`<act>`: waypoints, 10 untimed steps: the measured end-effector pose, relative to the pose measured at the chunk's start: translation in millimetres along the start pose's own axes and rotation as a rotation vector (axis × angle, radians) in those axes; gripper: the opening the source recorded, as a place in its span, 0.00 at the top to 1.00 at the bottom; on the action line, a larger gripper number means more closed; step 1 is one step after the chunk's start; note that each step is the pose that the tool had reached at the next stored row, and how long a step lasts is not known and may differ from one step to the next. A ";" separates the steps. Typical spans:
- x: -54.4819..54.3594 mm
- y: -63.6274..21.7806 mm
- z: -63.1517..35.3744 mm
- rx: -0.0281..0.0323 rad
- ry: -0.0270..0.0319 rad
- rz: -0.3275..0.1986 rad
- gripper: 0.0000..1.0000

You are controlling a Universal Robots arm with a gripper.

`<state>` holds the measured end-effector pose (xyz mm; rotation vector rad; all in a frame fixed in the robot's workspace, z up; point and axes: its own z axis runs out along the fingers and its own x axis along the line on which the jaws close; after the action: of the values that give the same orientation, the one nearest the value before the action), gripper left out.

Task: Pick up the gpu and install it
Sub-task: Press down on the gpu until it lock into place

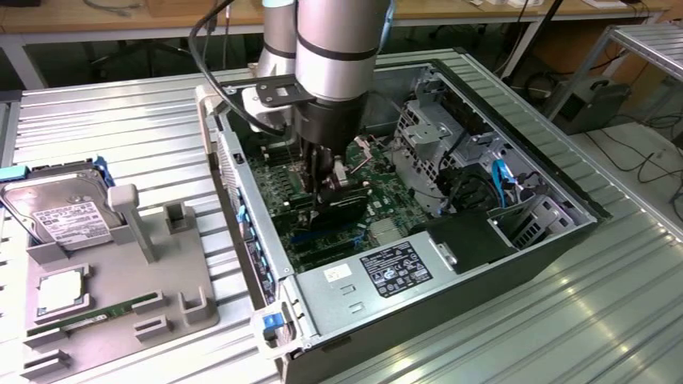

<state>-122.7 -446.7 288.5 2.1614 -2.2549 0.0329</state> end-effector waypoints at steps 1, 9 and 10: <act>-1.2 0.0 -4.0 0.0001 -0.0003 0.000 0.61; -1.5 -0.8 1.9 -0.0001 -0.0029 -0.001 0.82; -1.6 -1.6 3.7 0.0000 -0.0032 -0.002 0.84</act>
<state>-121.0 -445.3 284.8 2.1653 -2.2544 0.0294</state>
